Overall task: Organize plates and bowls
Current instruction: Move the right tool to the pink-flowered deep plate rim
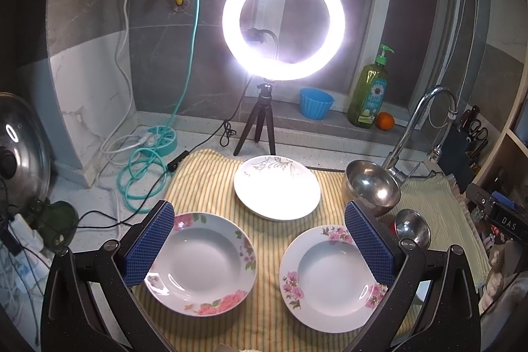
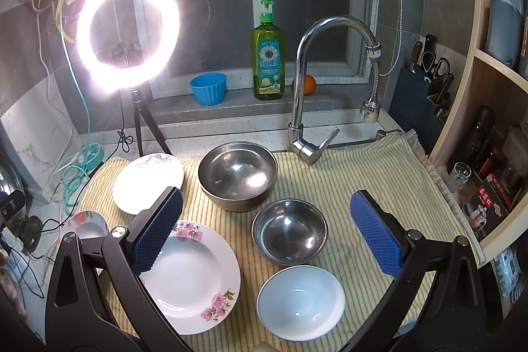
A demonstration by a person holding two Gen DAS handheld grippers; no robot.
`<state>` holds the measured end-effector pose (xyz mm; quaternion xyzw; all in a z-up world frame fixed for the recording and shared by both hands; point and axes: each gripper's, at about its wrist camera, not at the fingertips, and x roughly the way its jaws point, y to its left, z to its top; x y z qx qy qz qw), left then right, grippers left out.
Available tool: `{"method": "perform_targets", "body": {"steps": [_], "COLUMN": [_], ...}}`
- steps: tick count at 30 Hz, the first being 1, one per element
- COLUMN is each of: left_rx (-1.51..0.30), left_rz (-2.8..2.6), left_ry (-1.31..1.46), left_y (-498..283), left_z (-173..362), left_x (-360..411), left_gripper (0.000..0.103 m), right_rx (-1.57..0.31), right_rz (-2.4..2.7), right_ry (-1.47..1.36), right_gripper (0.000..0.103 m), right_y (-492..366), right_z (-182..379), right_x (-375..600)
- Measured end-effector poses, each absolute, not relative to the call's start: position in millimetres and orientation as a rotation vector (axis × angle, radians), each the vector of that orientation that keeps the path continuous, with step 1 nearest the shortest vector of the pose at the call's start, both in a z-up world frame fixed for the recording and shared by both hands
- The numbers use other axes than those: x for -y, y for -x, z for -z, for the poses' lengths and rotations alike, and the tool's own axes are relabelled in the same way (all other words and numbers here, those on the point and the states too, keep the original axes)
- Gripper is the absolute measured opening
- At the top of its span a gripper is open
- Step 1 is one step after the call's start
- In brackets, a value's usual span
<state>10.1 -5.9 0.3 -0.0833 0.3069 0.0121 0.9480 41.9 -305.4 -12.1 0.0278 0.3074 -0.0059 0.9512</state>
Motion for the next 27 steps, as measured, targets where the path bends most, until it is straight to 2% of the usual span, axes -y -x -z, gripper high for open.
{"method": "perform_targets", "body": {"steps": [8,19,25,27], "left_rx": [-0.662,-0.810,-0.858,-0.882], "left_rz": [0.001,0.094,0.138,0.163], "left_ry": [0.159,0.187,0.163,0.140], "left_y": [-19.1,-38.8,-52.5,-58.5], "left_z": [10.3,48.7,63.1,69.0], "left_x": [5.6,2.0,3.0,6.6], "left_gripper": [0.102,0.102,0.100,0.094], "right_rx": [-0.661,-0.753,-0.817,-0.848], "right_rz": [0.015,-0.038,-0.058,-0.073], "right_ry": [-0.048,-0.086,-0.095,-0.112], "right_gripper": [0.103,0.103,0.090,0.088], "right_y": [-42.0,-35.1,-24.8,-22.4], "right_z": [23.8,53.7,73.0,81.1], "right_x": [305.4,303.9,291.8,287.6]}}
